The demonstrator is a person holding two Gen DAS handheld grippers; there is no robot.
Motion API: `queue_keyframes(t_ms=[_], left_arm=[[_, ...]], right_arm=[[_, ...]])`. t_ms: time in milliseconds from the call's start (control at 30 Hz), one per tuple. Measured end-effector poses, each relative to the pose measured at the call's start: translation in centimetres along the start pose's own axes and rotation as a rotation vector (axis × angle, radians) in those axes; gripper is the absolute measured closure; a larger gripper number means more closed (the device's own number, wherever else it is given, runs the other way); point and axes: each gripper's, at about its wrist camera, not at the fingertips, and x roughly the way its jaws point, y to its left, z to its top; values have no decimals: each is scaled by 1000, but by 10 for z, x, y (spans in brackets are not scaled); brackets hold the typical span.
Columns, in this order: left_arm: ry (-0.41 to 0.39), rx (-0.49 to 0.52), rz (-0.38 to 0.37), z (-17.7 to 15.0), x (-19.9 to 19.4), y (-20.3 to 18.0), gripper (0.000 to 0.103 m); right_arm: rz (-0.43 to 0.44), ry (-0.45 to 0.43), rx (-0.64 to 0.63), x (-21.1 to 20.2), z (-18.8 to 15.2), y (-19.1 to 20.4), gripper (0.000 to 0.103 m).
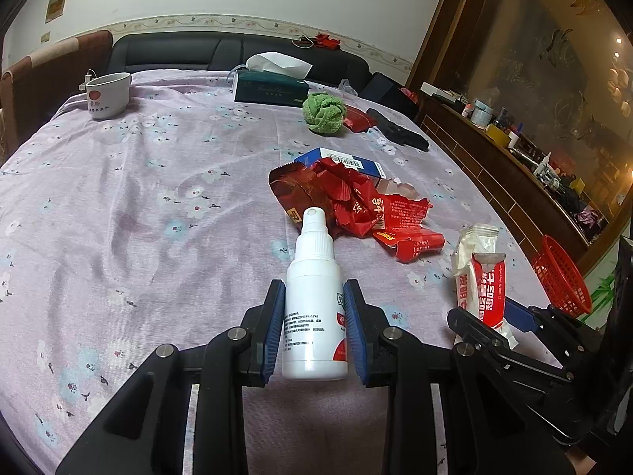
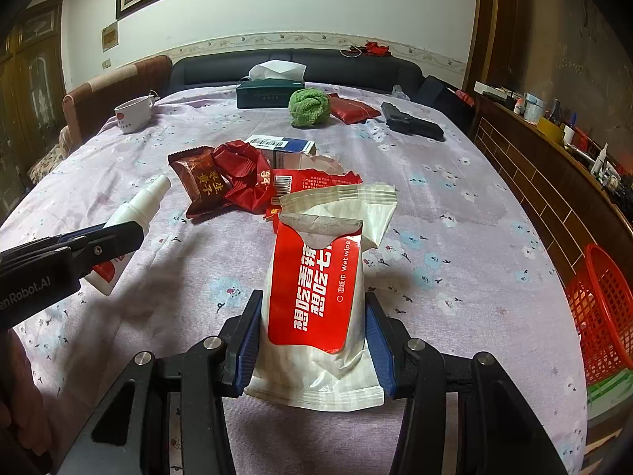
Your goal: Collect trash
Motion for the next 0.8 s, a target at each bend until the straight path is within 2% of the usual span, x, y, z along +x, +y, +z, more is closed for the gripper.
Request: queue_keyframes(t_ms=[567,800], left_arm=[[-3,-2,-11,0,1,-1,74],[-2,-4,-11,0,1,1,74]], right_arm=[[-7,2,-5,1,0,2,51],[-24,-28,6,-6,0,0,51]])
